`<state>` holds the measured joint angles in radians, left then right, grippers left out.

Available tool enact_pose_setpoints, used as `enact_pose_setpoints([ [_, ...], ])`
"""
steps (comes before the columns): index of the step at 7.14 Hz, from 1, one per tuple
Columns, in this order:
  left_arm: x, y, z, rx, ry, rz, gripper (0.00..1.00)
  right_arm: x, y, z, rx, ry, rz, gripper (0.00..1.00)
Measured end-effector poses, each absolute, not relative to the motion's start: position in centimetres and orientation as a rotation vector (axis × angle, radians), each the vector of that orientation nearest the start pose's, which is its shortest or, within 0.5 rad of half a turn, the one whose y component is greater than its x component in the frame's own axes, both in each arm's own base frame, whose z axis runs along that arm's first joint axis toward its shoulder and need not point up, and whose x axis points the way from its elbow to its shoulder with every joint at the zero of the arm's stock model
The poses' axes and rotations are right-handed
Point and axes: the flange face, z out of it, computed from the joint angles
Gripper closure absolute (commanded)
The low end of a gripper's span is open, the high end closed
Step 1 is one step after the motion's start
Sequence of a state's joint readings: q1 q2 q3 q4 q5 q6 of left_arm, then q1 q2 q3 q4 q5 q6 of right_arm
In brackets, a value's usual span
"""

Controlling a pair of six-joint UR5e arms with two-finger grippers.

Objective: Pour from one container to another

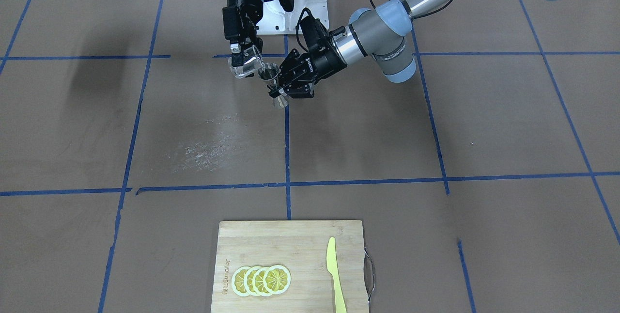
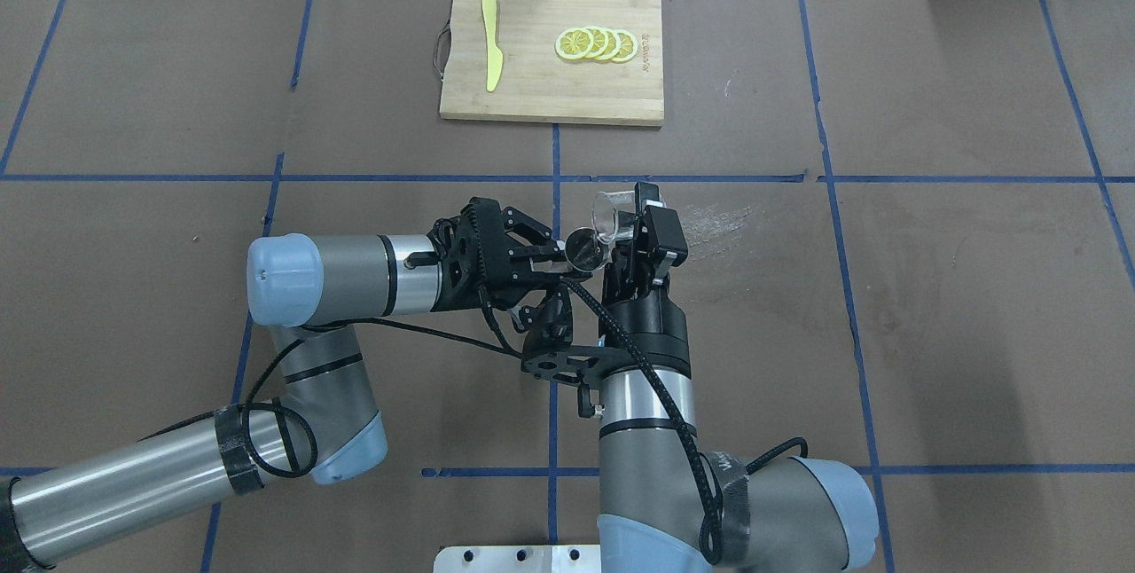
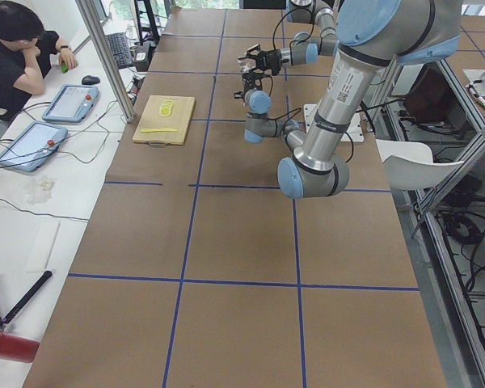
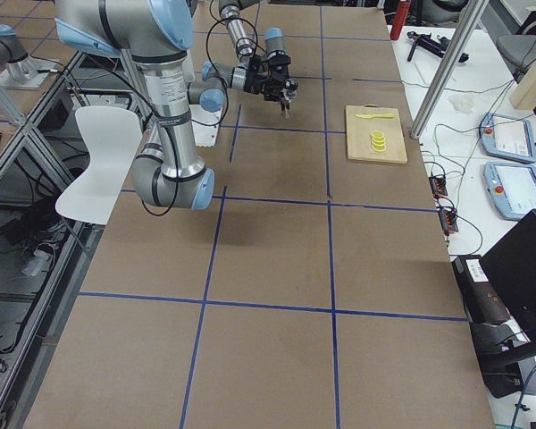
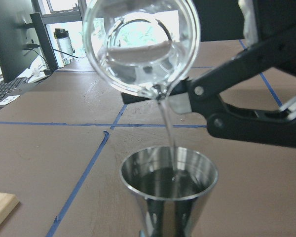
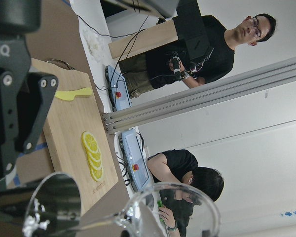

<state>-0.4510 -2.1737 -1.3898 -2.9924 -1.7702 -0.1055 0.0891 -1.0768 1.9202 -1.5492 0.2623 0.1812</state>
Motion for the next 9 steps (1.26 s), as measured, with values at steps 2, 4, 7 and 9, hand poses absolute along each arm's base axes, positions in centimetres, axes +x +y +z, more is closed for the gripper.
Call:
enact_pose_setpoints([
  [2,55.0,-39.2,23.0,1.494,1.228,0.879,1.00,-52.4,-27.7,18.5,1.394,0.279,-0.514,1.00],
  [4,55.0,-39.2,23.0,1.493,1.229,0.879,1.00,-52.4,-27.7,18.4,1.394,0.276,-0.512,1.00],
  [7,55.0,-39.2,23.0,1.493,1.229,0.879,1.00,-52.3,-27.8,17.7,1.398,0.261,-0.498,1.00],
  [9,55.0,-39.2,22.9,1.494,1.229,0.878,1.00,-52.1,-27.8,17.5,1.400,0.249,-0.487,1.00],
])
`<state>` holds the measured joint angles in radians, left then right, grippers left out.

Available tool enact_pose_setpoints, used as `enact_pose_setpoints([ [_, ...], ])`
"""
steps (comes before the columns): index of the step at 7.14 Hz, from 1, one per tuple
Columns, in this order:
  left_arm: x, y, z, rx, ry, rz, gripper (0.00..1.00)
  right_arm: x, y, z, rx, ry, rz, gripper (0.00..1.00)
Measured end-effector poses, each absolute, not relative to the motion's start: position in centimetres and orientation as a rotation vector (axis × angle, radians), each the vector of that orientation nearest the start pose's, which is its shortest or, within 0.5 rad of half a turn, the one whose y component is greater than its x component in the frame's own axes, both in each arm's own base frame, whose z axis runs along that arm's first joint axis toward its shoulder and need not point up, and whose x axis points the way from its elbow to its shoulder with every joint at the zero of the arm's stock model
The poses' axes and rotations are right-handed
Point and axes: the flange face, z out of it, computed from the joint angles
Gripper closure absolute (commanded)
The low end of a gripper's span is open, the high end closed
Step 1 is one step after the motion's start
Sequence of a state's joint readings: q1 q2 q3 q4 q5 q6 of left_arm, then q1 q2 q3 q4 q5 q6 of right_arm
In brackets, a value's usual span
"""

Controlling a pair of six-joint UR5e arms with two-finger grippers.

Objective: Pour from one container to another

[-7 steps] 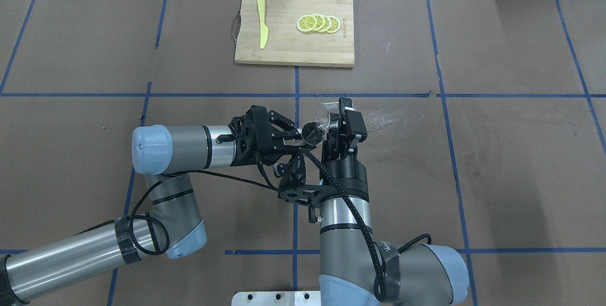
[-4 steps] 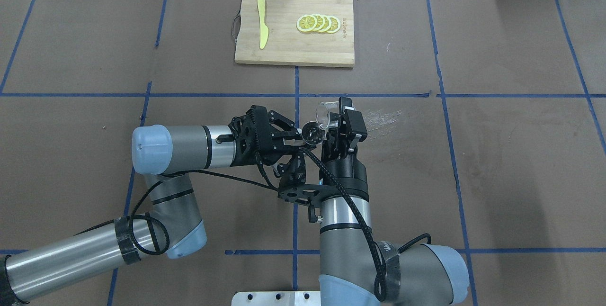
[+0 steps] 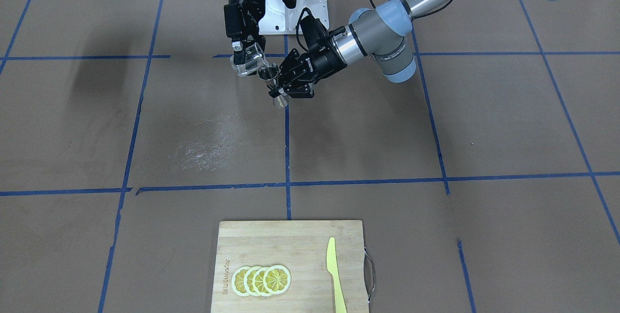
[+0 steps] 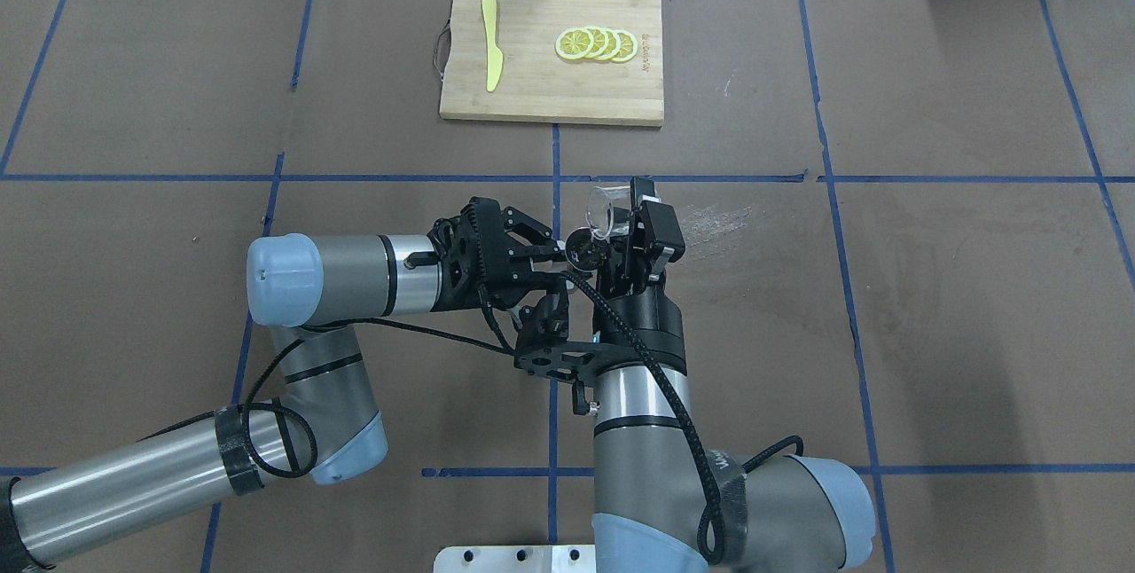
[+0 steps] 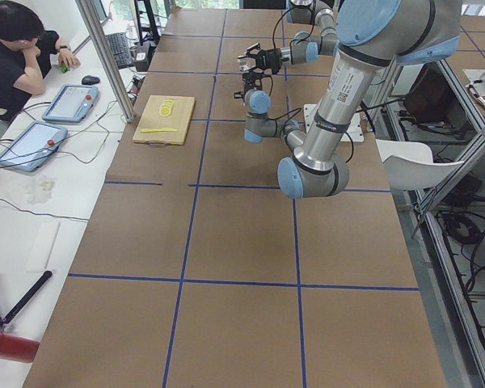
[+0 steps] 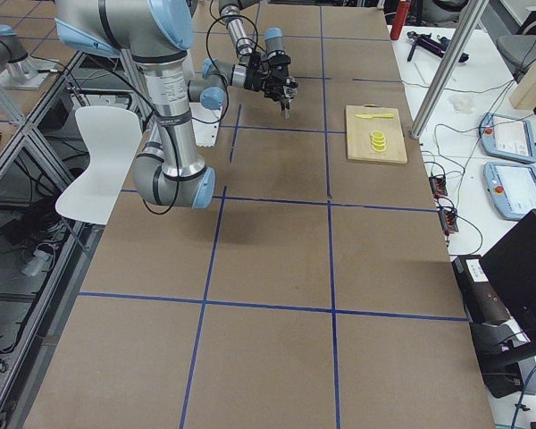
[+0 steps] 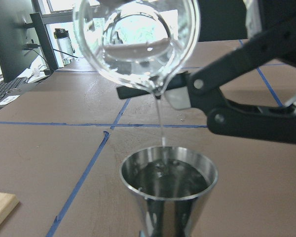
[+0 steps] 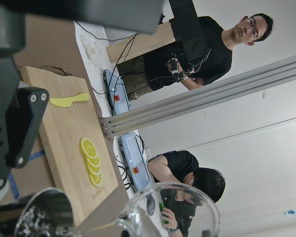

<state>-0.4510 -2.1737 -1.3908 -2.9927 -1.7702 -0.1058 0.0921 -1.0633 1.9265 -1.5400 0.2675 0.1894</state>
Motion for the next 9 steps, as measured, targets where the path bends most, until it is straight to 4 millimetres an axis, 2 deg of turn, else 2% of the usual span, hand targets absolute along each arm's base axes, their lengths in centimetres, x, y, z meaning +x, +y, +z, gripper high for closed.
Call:
enact_pose_setpoints([
  [4,54.8,-39.2,22.7,1.499,1.232,0.877,1.00,-50.6,-28.0,16.2,1.397,0.155,-0.440,1.00],
  [9,54.7,-39.1,22.9,1.488,1.239,0.870,1.00,-49.2,-29.6,16.3,1.333,-0.087,-0.269,1.00],
])
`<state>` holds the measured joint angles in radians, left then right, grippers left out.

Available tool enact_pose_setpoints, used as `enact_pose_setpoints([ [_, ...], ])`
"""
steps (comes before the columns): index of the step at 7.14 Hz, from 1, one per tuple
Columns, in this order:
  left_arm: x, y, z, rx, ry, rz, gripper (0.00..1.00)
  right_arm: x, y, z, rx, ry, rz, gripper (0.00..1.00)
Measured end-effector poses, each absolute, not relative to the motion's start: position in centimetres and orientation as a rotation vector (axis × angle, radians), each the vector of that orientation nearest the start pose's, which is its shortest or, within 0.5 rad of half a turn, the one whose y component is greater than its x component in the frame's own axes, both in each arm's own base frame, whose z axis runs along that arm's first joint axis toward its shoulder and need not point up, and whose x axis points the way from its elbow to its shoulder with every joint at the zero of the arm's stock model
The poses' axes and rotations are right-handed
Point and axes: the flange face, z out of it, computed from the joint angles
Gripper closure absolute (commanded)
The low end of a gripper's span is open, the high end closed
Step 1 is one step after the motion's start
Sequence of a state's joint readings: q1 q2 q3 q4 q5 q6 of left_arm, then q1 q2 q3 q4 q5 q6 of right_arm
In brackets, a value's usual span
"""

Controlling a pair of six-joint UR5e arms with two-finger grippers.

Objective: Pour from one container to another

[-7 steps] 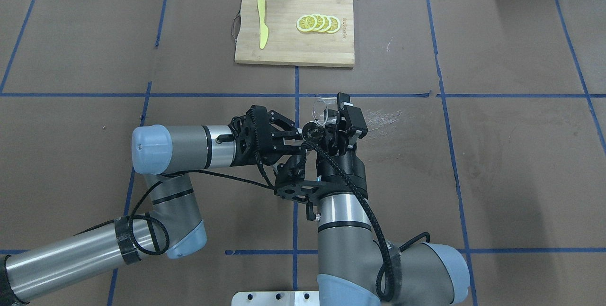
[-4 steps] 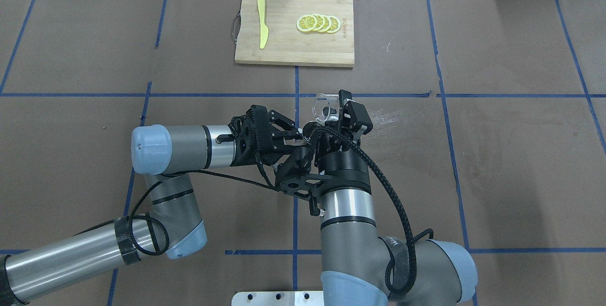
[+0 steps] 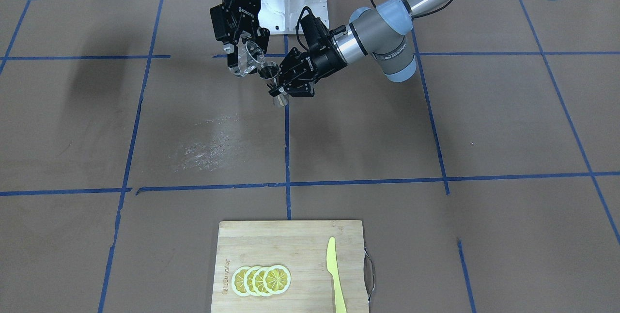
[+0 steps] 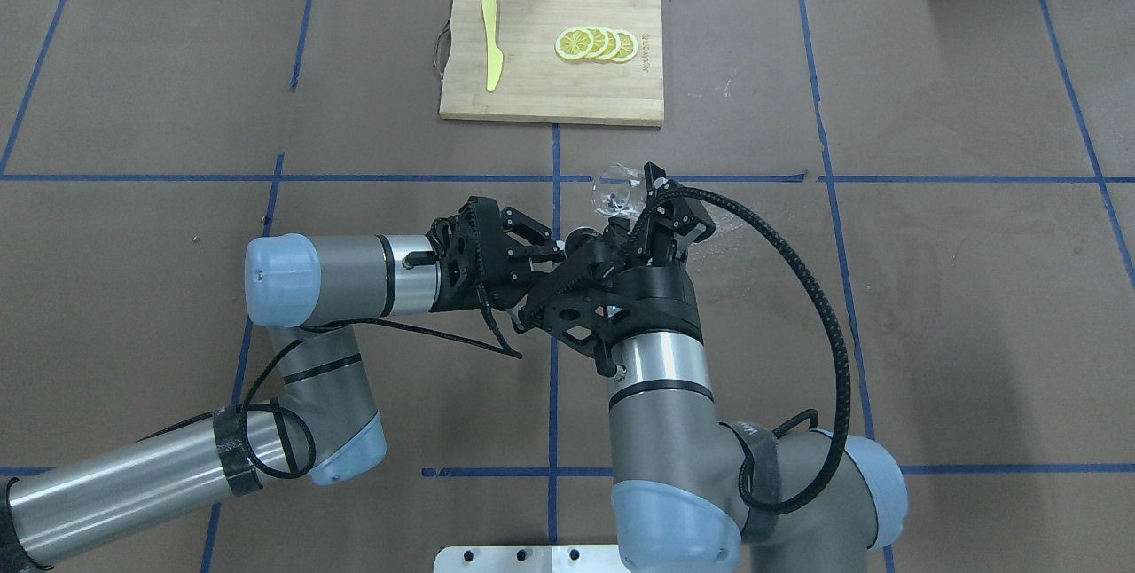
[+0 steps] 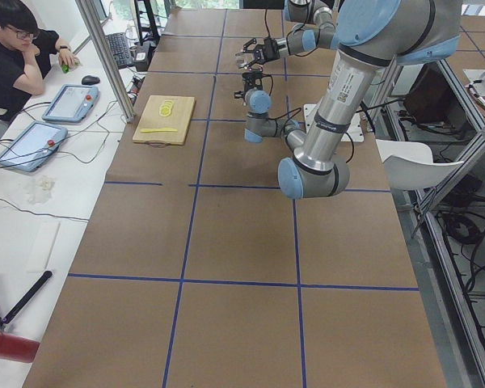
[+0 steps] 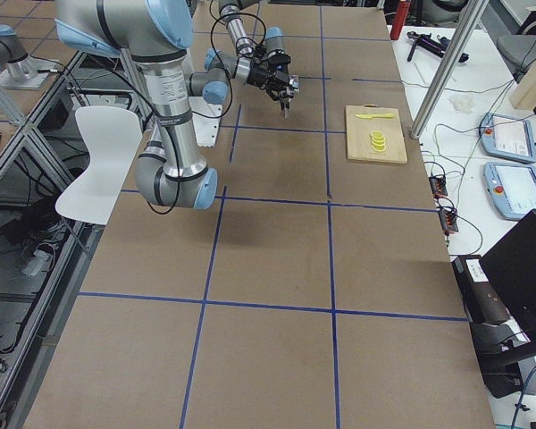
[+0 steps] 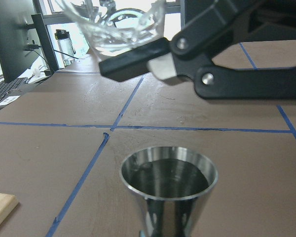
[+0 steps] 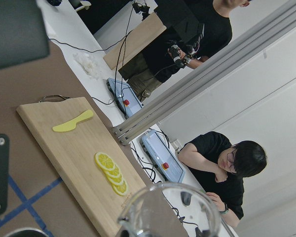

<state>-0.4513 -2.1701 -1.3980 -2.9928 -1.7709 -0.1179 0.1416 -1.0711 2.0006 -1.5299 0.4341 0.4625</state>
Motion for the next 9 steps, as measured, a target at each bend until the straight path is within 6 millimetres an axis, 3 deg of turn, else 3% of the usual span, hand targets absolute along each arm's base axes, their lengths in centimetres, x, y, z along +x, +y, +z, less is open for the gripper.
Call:
enact_pose_setpoints([
  [4,54.4,-39.2,22.9,1.491,1.238,0.866,1.00,-46.4,-33.3,17.9,1.271,-0.155,-0.165,1.00],
  [9,53.0,-39.6,23.2,1.451,1.270,0.780,1.00,-44.2,-35.5,19.3,1.297,-0.176,-0.078,1.00],
])
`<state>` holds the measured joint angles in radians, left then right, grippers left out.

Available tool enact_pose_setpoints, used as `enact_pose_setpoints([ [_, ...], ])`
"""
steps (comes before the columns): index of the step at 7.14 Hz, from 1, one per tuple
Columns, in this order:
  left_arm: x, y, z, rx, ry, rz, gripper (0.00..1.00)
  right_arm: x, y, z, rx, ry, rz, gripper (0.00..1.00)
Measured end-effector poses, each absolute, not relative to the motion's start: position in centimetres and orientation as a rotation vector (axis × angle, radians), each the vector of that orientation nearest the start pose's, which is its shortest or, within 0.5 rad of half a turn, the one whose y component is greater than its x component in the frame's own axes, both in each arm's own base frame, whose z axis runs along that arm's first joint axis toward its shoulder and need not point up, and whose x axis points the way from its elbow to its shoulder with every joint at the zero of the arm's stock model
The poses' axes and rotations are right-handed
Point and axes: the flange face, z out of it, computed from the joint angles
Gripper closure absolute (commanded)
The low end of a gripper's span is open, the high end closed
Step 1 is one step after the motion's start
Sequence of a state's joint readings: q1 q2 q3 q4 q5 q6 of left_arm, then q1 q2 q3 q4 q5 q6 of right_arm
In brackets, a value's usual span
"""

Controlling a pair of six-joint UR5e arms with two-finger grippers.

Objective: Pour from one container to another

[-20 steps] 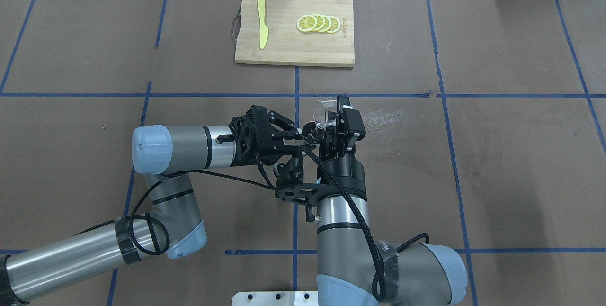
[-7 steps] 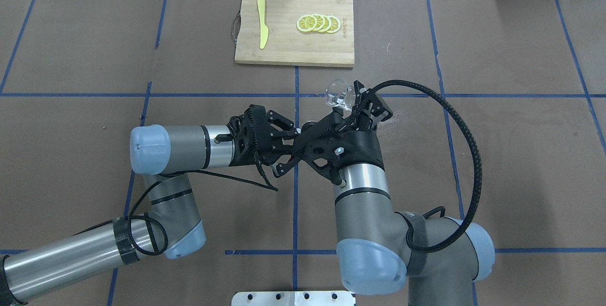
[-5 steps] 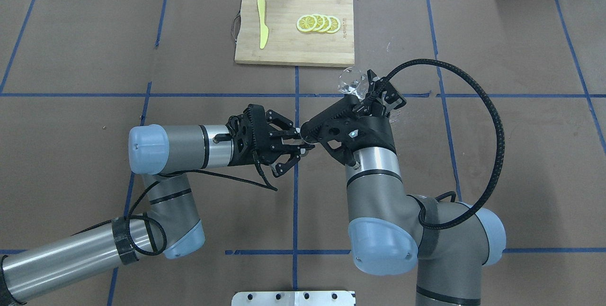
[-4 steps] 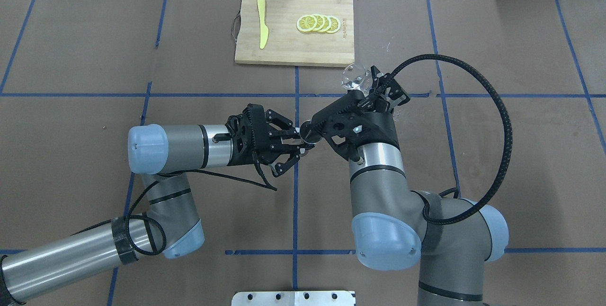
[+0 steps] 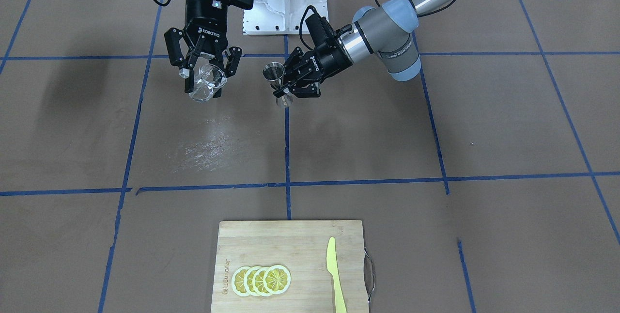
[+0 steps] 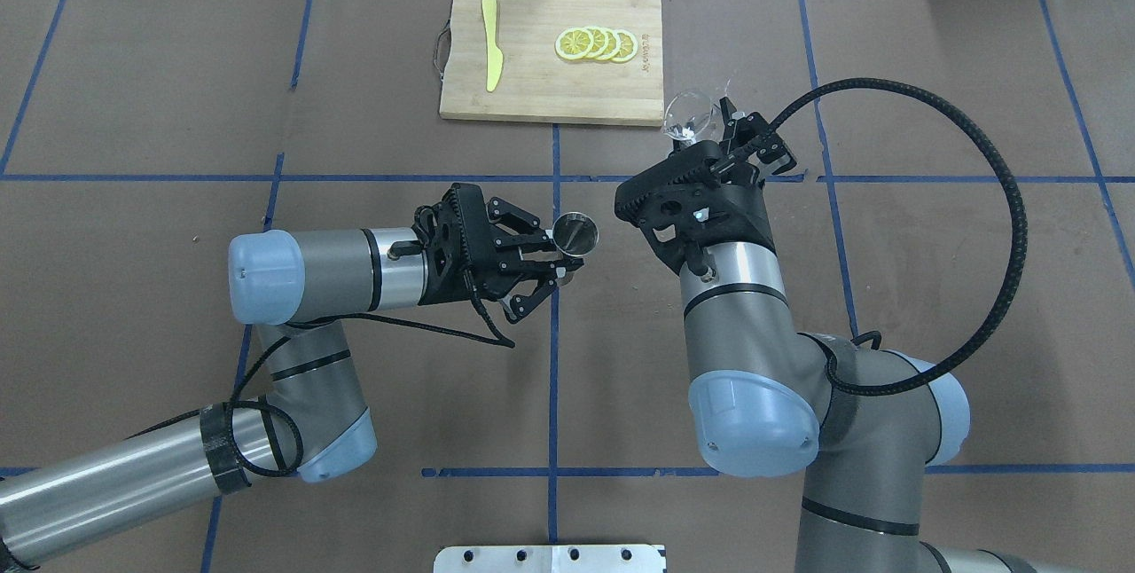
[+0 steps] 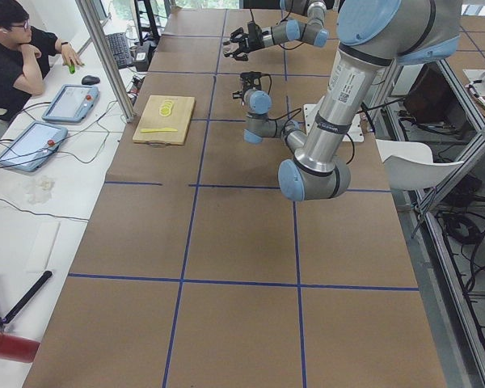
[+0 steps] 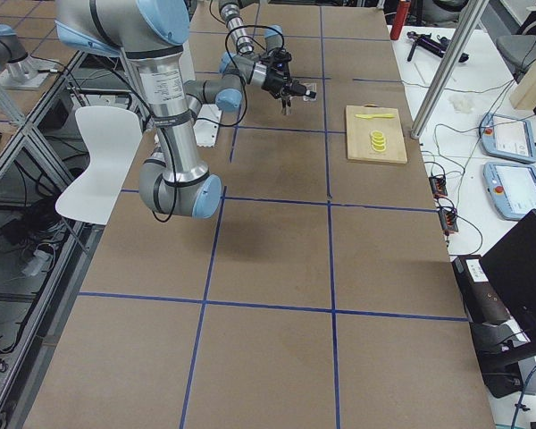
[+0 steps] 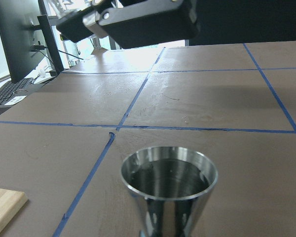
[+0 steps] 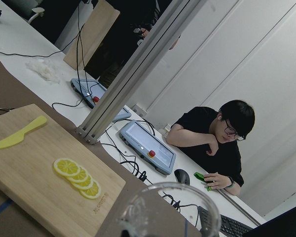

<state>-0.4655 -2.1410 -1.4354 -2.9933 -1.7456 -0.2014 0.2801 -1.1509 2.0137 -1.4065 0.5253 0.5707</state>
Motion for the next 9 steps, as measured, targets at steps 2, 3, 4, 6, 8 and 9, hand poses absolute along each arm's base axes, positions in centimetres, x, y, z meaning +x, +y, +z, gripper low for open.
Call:
enact_pose_setpoints([
  [2,50.1,-40.0,24.8,1.428,1.272,0.731,1.00,-44.1,-35.6,19.6,1.296,-0.172,-0.079,1.00],
  [3,48.1,-40.3,26.0,1.427,1.256,0.716,1.00,-44.1,-35.6,19.7,1.295,-0.170,-0.080,1.00],
  [4,45.9,-40.6,27.6,1.428,1.235,0.702,1.00,-44.1,-35.6,19.9,1.294,-0.168,-0.081,1.00],
  [6,41.1,-40.3,32.9,1.448,1.210,0.676,1.00,-44.1,-35.5,20.1,1.294,-0.168,-0.082,1.00],
  [8,36.4,-38.8,39.0,1.461,1.206,0.652,1.00,-44.0,-35.5,20.2,1.294,-0.171,-0.081,1.00],
  [9,34.3,-37.8,41.6,1.455,1.219,0.633,1.00,-44.0,-35.5,20.2,1.295,-0.171,-0.080,1.00],
])
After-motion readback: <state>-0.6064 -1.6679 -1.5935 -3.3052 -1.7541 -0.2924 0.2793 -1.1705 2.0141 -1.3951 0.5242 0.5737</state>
